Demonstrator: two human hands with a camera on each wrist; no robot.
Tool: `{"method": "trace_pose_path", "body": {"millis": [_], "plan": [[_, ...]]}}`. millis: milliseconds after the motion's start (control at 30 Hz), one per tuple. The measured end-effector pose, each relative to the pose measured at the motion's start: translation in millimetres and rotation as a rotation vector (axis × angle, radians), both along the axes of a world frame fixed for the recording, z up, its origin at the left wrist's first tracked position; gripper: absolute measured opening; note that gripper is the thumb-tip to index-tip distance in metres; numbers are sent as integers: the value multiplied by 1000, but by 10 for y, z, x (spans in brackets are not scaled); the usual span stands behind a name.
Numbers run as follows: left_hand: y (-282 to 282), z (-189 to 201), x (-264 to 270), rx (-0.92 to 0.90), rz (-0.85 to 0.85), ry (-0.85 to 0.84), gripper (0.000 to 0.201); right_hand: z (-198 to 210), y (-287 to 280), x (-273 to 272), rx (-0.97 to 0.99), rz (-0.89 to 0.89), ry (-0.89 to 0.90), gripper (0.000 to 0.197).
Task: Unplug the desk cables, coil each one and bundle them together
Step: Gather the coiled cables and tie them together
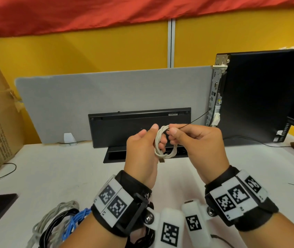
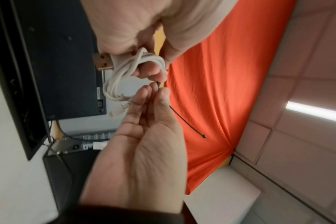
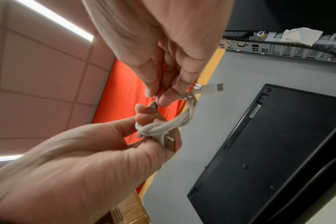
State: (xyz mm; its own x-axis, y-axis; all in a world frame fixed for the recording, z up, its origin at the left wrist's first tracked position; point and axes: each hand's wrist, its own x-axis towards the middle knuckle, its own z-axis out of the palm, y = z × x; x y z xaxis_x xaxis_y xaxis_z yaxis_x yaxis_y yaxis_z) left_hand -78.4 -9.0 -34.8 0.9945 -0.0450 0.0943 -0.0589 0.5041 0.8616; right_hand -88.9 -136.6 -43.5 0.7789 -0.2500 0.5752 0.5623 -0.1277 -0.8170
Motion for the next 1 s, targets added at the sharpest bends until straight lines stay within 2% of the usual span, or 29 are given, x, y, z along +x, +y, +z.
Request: {"method": "trace_pose_path", "body": {"millis": [67, 167, 267, 600, 800, 1000], "plan": [[12, 3, -11, -23, -53, 20, 33, -2, 21, -14, 7, 10, 10, 10], [18, 0, -4, -2, -106, 9, 32, -10, 27, -16, 36, 32, 29, 10], [15, -1, 3, 27, -56, -24, 30, -4, 30, -26, 50, 48, 30, 10], [-8, -21, 36, 342, 209, -183, 22, 77, -35, -14, 141, -6, -9, 9], [-15, -45, 76, 449, 230, -217, 20, 135, -132, 9, 200, -57, -15, 13], [-27, -77, 79, 487, 171, -234, 20, 145, -197, 27, 231, -50, -10, 9]]}}
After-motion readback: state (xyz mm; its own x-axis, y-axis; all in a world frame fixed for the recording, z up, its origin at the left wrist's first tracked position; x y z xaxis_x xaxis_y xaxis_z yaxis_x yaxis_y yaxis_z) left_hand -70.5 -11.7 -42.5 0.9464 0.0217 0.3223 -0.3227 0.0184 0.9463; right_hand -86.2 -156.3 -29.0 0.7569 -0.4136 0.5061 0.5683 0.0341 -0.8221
